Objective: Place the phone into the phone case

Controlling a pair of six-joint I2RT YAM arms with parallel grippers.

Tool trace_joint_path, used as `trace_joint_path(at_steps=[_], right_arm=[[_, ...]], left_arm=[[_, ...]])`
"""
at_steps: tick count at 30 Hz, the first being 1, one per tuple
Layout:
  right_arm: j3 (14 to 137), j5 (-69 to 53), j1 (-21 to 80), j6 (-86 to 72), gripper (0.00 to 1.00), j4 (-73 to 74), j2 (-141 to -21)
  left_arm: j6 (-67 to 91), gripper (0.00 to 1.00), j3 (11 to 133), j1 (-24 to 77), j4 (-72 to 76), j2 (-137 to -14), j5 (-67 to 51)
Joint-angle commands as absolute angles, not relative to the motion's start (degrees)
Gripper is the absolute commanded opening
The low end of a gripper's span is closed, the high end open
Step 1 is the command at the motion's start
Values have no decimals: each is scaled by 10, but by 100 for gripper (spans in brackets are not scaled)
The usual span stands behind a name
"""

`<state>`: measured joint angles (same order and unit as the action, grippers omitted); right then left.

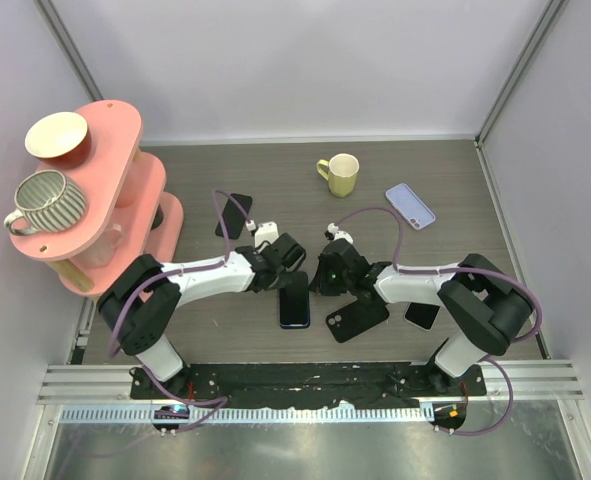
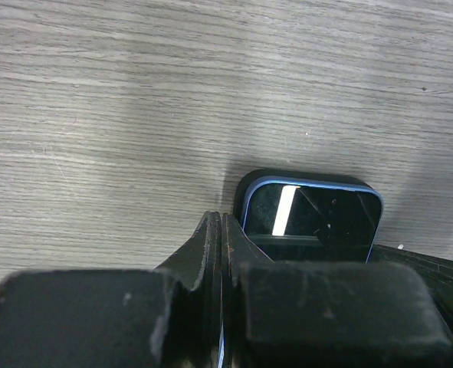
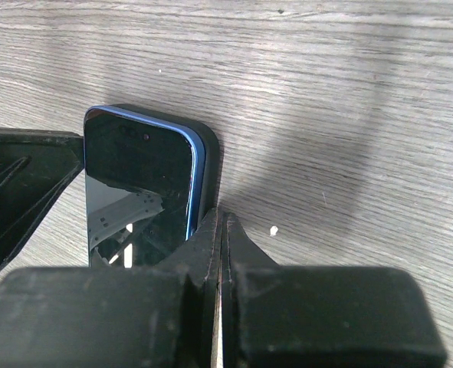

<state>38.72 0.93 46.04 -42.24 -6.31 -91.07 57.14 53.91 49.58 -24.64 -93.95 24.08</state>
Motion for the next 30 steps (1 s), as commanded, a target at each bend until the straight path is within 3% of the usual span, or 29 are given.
trace_joint_path(at_steps=[1,11,18,22,25,26,30], right_arm=[[390,20,461,-421,1,-61,-929],[413,36,457,-406,2,-4,-897],[412,29,453,-420,25,44,-813],[405,29,454,-425,27,40,-787],[405,11,453,-419,35,30,-798],[413,7,454,-417,39,35,-805],[413,8,453,-420,40,23,-825]], left_arm=[[595,0,526,496,-189,-913,224],[608,0,513,496,-240,-869,247],[585,0,489,496,-234,-795,257],[574,21,461,497,-180,-770,237],[572,36,443,496,-165,-751,239],[570,38,439,496,-163,-746,239],[566,43,419,496,-155,-730,231]])
